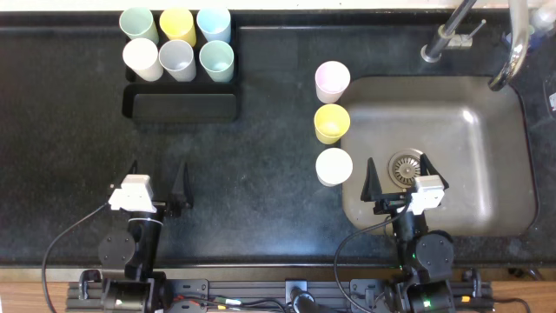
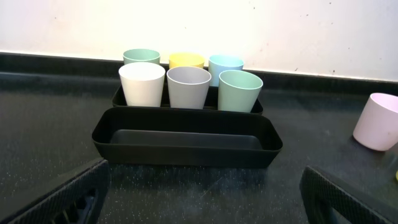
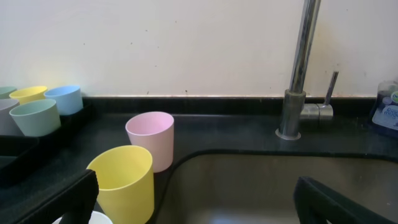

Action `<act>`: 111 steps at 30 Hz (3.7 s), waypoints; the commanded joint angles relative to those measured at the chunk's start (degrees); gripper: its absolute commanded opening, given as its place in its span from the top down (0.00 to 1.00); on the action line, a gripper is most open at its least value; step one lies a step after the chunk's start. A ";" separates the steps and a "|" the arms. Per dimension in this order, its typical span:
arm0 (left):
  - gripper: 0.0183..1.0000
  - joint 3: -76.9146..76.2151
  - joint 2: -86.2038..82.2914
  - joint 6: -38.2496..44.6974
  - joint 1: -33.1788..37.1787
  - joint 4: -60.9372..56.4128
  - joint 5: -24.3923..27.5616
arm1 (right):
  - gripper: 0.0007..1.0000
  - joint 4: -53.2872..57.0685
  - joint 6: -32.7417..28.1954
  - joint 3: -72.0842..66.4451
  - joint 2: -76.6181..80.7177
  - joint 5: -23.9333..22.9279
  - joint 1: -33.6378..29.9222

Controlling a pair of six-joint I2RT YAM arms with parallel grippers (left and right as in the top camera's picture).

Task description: Store Cups

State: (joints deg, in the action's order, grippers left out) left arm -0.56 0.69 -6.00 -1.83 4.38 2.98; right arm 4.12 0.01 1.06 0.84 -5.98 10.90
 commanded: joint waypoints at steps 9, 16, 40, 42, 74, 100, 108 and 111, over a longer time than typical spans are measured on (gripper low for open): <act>0.00 -24.90 13.68 0.61 0.33 12.17 0.35 | 0.00 -0.20 -0.04 -0.79 -0.63 0.20 -0.33; 0.00 -55.36 41.24 0.55 -2.08 24.46 1.68 | 0.00 -0.20 -0.04 -0.79 -0.63 0.20 -0.33; 0.00 -154.46 131.03 -25.90 -31.47 82.23 -3.74 | 0.00 -0.20 -0.04 -0.79 -0.63 0.20 -0.33; 0.00 -160.06 135.88 -27.41 -32.50 85.22 -3.54 | 0.00 -0.20 -0.04 -0.79 -0.63 0.20 -0.33; 0.31 -172.28 156.76 -31.98 -35.43 82.25 -7.43 | 0.00 -0.20 -0.04 -0.79 -0.63 0.20 -0.33; 0.98 -151.62 127.49 -26.49 -34.05 75.36 -20.41 | 0.00 -0.20 -0.04 -0.79 -0.63 0.20 -0.33; 0.98 -123.16 96.67 -24.44 -20.85 68.70 -25.51 | 0.00 -0.20 -0.04 -0.79 -0.63 0.20 -0.33; 0.98 -116.74 89.66 -20.11 -12.94 67.84 -23.17 | 0.00 -0.20 -0.04 -0.79 -0.63 0.20 -0.33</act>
State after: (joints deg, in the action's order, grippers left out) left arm -124.86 94.76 -31.11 -22.22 72.42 -19.84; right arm 4.29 -0.01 1.06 0.73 -5.96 10.85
